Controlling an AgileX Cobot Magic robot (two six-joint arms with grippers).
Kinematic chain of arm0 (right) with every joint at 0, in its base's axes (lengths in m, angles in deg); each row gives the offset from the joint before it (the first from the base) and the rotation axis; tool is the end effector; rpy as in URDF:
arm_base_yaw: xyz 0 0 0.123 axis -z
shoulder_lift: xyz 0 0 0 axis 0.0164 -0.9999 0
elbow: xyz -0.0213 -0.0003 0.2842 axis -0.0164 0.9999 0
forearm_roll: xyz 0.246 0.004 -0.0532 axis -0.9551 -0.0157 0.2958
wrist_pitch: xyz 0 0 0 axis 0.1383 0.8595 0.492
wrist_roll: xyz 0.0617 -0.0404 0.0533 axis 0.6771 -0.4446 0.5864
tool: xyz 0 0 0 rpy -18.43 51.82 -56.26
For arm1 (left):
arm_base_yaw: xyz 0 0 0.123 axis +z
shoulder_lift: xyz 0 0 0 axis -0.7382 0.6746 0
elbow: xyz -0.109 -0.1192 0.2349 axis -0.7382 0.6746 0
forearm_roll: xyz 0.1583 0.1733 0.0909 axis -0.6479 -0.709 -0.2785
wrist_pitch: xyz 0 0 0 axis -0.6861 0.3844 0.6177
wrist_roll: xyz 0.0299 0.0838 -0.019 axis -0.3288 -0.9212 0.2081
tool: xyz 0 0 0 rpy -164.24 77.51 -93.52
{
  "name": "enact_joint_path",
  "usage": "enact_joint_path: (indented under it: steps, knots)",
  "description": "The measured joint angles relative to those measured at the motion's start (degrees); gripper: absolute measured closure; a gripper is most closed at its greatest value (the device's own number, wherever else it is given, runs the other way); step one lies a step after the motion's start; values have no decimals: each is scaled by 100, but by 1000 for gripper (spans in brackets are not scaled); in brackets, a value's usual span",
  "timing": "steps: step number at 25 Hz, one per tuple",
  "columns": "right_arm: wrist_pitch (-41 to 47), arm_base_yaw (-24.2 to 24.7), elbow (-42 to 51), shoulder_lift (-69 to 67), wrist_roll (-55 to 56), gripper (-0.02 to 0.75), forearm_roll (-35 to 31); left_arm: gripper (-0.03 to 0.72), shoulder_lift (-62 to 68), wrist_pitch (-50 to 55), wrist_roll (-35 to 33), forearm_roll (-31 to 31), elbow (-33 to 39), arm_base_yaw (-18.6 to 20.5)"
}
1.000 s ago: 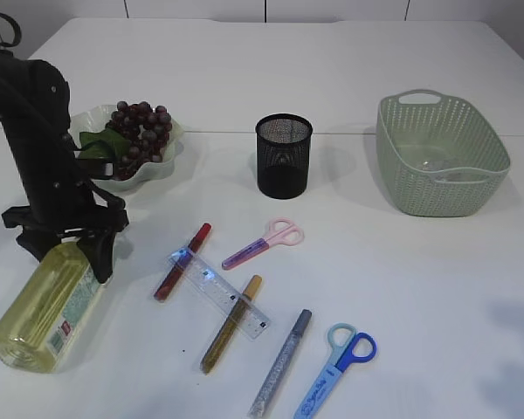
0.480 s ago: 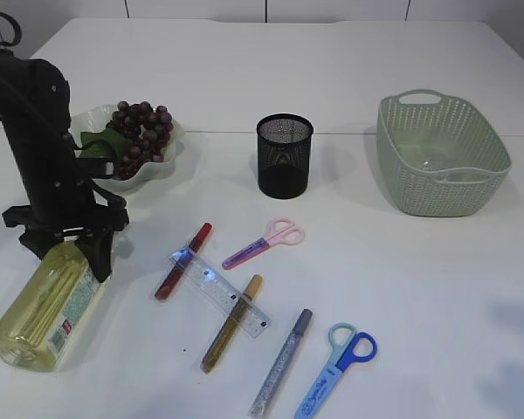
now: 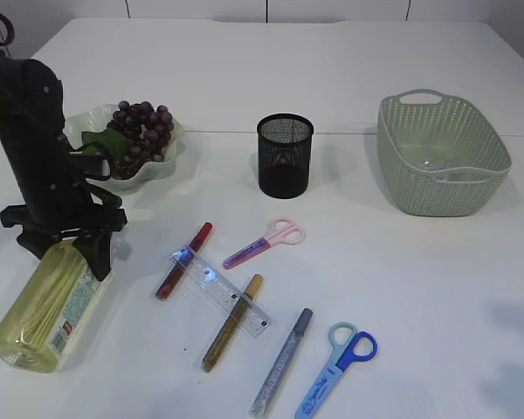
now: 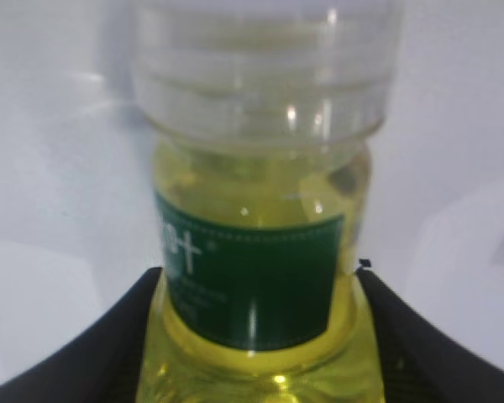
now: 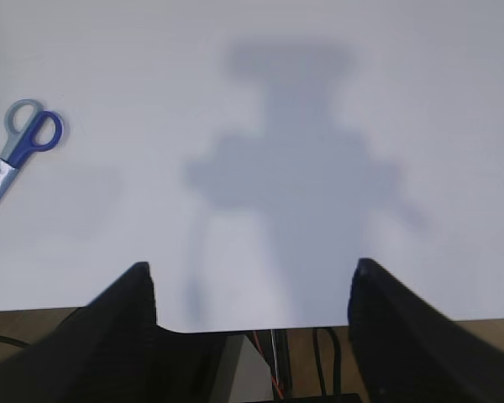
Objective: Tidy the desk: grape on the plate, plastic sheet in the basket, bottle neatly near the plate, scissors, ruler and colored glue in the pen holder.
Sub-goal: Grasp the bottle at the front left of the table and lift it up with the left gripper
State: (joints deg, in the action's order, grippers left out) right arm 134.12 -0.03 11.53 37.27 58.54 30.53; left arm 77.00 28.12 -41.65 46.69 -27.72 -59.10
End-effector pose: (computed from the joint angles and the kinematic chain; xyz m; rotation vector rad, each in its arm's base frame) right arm 0.0963 0.0024 0.3138 0.1460 2.6741 0.0564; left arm 0.3932 -0.0898 0.1249 -0.1906 -2.9950 0.1307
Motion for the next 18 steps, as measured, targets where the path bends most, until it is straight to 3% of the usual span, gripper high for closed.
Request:
enact_joint_path:
  steps: [12, 18]
  knots:
    - [0, 0, 0, 0, 0, 186, 0, 258, -1600, -1737, 14, -40, 2053, 0]
    - [0, 0, 0, 0, 0, 188, -33, 259, -2158, -2192, 14, -81, 2213, 0]
